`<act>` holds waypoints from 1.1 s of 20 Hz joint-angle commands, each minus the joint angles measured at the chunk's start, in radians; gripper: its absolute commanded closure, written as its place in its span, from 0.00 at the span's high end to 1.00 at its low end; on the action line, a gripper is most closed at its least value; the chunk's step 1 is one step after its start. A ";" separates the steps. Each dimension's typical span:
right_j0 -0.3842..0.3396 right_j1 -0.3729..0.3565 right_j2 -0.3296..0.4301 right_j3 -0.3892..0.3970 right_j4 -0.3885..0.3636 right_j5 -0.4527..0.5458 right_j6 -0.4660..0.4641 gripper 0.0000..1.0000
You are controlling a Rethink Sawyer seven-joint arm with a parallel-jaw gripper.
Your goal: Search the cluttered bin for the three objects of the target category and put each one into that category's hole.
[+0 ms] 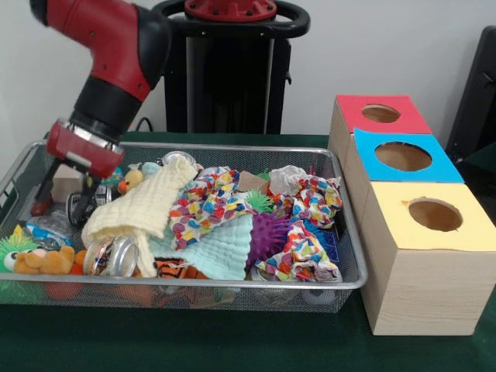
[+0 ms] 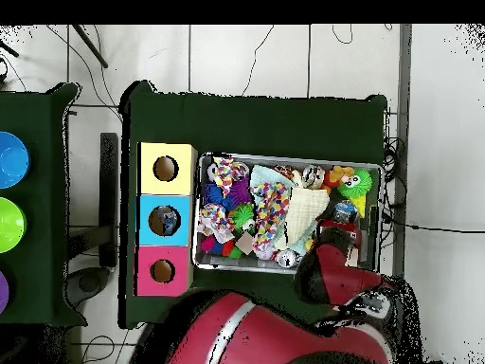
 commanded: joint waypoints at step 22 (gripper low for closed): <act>-0.044 0.109 0.038 0.126 0.143 -0.228 0.219 1.00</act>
